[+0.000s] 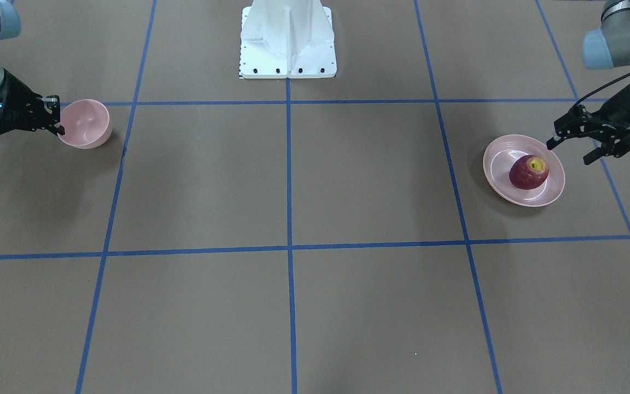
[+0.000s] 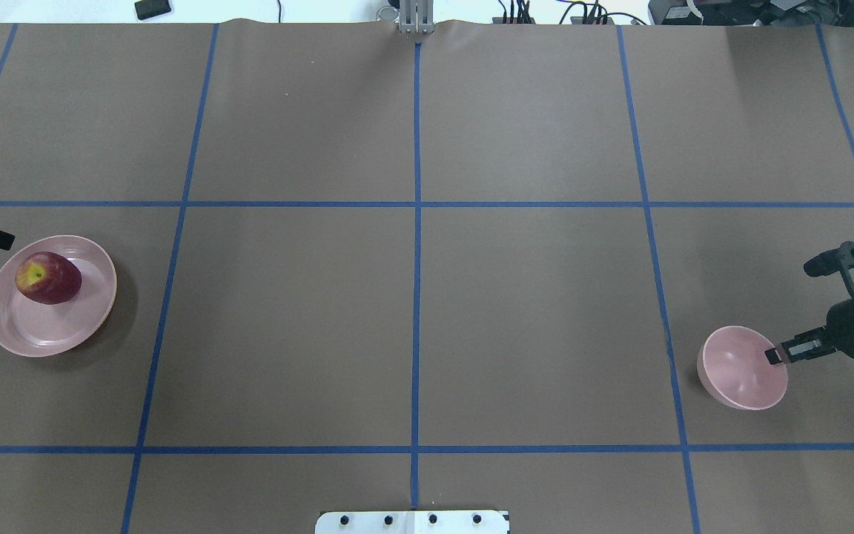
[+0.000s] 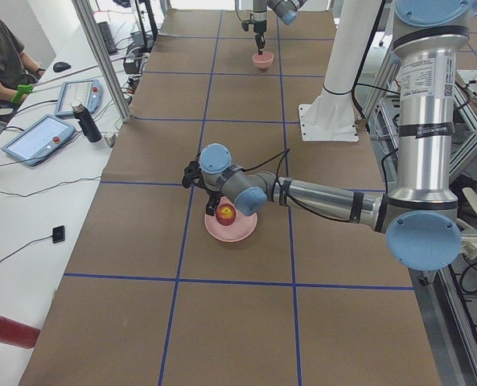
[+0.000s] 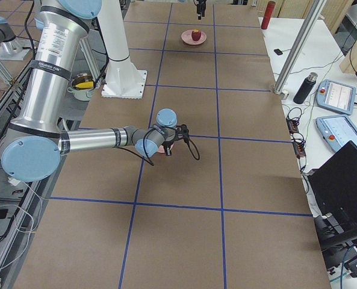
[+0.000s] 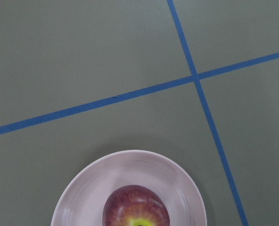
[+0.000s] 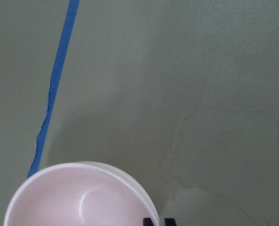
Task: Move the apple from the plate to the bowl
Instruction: 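Grasp the red apple with the left gripper while the right drags the bowl centerward, then carry the apple with the left gripper over the bowl while the right gripper withdraws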
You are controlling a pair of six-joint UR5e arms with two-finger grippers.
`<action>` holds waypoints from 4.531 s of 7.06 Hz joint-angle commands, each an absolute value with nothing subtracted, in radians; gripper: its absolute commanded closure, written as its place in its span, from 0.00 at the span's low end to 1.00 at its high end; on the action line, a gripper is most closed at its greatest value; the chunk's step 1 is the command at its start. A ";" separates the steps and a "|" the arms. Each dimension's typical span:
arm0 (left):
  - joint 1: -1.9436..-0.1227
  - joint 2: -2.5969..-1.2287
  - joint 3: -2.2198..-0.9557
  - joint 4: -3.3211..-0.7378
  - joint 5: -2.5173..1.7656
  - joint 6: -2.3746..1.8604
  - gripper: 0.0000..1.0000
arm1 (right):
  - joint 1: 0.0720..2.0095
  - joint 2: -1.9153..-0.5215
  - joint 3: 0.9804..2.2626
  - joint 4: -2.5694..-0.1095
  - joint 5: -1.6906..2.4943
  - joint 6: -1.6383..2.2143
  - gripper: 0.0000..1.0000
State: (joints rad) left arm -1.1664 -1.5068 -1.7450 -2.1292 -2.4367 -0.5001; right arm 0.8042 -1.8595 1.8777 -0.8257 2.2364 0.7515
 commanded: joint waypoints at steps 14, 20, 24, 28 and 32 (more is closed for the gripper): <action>-0.899 -1.581 -1.689 -2.080 -2.157 -0.709 1.00 | 0.666 -0.806 1.507 -1.424 2.060 1.189 1.00; -0.778 -2.143 -1.665 -1.671 -2.143 -1.074 1.00 | 0.607 -0.811 1.427 -1.332 2.005 1.216 0.01; -0.709 -2.381 -1.496 -1.674 -2.093 -1.214 1.00 | 0.720 -1.080 1.750 -1.333 2.139 1.212 0.00; -0.617 -2.482 -1.385 -1.684 -2.017 -1.239 1.00 | 0.833 -1.333 1.859 -1.325 2.192 1.090 0.00; -0.565 -2.484 -1.329 -1.738 -1.922 -1.239 0.78 | 0.851 -1.373 1.858 -1.324 2.198 1.028 0.00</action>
